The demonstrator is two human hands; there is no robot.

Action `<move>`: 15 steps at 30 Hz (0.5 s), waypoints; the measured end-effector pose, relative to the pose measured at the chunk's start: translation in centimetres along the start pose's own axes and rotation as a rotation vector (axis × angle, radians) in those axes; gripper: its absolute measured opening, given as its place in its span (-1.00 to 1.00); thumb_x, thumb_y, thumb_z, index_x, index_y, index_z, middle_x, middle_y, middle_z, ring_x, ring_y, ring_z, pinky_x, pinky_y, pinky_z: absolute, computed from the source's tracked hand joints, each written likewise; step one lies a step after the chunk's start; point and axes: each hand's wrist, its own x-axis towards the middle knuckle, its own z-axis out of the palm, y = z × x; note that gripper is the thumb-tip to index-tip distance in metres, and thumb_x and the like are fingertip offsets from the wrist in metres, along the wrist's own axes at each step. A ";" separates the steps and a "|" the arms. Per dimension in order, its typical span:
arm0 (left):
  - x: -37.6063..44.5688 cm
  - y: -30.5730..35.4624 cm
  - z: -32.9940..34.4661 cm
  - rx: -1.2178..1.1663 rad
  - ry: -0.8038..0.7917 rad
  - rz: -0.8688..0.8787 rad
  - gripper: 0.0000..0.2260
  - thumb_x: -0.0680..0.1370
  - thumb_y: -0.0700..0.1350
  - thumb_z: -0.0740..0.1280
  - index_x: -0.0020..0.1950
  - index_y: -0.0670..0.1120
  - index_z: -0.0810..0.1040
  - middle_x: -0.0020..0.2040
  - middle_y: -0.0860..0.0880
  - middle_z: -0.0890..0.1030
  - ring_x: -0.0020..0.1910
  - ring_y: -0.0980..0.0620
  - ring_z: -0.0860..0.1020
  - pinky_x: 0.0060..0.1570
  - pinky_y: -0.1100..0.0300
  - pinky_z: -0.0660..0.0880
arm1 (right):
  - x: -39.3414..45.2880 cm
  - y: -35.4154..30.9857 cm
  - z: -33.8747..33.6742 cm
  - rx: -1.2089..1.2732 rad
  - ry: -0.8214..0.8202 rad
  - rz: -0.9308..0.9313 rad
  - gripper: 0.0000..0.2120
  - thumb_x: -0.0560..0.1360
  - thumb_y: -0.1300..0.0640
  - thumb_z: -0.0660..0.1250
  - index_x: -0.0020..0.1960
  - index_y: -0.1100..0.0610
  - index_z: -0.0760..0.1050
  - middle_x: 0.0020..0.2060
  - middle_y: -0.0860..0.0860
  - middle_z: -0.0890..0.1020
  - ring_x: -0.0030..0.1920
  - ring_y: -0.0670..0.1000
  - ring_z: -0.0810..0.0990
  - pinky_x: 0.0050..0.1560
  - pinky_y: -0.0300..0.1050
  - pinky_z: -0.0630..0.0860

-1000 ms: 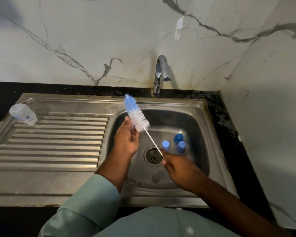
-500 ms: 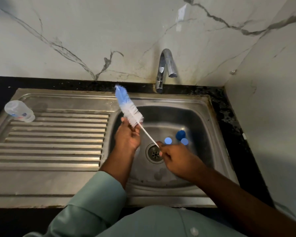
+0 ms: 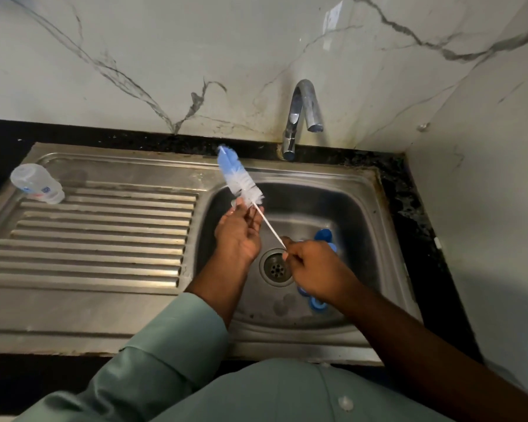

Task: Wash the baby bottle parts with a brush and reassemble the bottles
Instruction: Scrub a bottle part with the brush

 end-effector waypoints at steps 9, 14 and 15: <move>-0.1 0.2 1.0 0.047 -0.060 0.016 -0.91 0.65 -0.20 0.23 0.02 -0.15 0.53 -0.28 -0.08 0.69 -0.38 0.08 0.65 -0.34 0.20 0.62 | 0.3 -0.7 0.2 0.082 0.050 0.025 -0.68 0.59 0.16 0.18 -0.34 0.02 0.37 -0.43 -0.03 0.46 -0.35 0.00 0.53 -0.31 -0.28 0.43; 0.3 2.2 0.8 -0.066 0.008 0.081 -0.76 0.65 -0.19 0.24 0.29 -0.21 0.51 0.14 -0.22 0.63 -0.09 -0.03 0.68 -0.46 0.28 0.55 | -1.3 -1.2 0.7 0.071 -0.024 -0.085 -0.84 0.60 0.15 0.19 -0.13 0.08 0.49 -0.39 -0.03 0.47 -0.35 -0.05 0.48 -0.25 -0.18 0.44; -0.1 1.8 0.7 -0.015 -0.018 0.072 -0.80 0.65 -0.19 0.24 0.23 -0.20 0.53 0.02 -0.20 0.64 -0.25 0.04 0.67 -0.47 0.28 0.54 | -1.1 -1.3 0.7 0.083 -0.023 -0.071 -0.83 0.60 0.15 0.19 -0.13 0.09 0.49 -0.39 -0.03 0.47 -0.36 -0.05 0.47 -0.27 -0.20 0.42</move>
